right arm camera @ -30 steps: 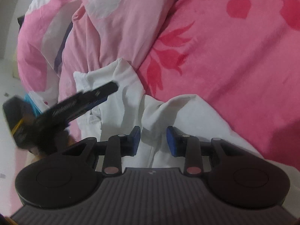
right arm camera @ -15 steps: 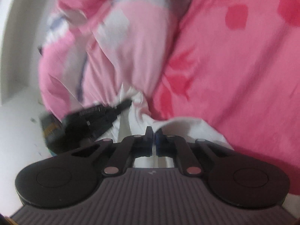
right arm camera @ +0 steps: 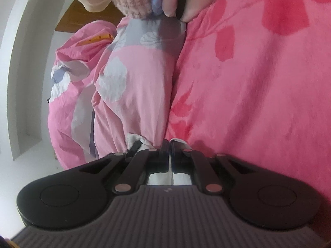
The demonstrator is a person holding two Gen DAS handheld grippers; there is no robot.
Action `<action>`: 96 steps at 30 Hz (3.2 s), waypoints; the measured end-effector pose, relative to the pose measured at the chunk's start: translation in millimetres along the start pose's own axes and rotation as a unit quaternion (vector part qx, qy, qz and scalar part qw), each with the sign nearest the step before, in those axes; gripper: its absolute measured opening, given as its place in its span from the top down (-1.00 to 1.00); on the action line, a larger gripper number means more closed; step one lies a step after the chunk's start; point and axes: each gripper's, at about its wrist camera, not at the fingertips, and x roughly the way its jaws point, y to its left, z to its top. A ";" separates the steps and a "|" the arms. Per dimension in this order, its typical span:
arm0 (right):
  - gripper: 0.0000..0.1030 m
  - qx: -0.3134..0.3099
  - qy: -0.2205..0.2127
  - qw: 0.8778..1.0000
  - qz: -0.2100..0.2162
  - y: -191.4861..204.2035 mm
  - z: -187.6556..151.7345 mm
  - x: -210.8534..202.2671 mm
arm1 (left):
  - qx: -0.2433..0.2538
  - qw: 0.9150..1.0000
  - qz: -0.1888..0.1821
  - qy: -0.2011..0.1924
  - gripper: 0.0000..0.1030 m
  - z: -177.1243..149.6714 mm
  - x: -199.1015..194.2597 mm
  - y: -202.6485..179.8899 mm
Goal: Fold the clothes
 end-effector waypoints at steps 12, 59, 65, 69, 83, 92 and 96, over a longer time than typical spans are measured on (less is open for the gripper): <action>0.86 -0.017 -0.015 0.999 -0.039 7.9 3.8 -9.4 | 0.022 0.999 0.019 -0.015 0.54 -5.1 -0.1 -10.4; 0.81 -0.494 0.204 0.836 -0.120 122.8 -270.0 -185.1 | 0.448 0.881 0.031 0.148 0.38 -235.8 -284.2 -25.3; 0.83 -0.490 0.213 0.837 -0.116 105.0 -271.5 -184.9 | 0.437 0.886 0.053 0.149 0.37 -225.8 -302.5 -6.5; 0.84 -0.484 0.213 0.842 -0.107 100.0 -270.9 -183.8 | 0.422 0.896 0.049 0.128 0.34 -208.6 -308.9 -10.1; 0.81 -0.493 0.172 0.847 -0.097 111.8 -252.3 -181.7 | 0.355 0.925 0.070 0.119 0.08 -198.7 -259.4 -7.5; 0.79 -0.515 0.073 0.840 -0.153 127.8 -197.4 -187.7 | 0.370 0.921 0.087 0.082 0.07 -199.0 -275.2 -17.6; 0.60 -0.518 0.011 0.824 -0.231 116.5 -141.4 -199.6 | 0.385 0.916 0.085 0.079 0.07 -201.8 -269.0 -24.0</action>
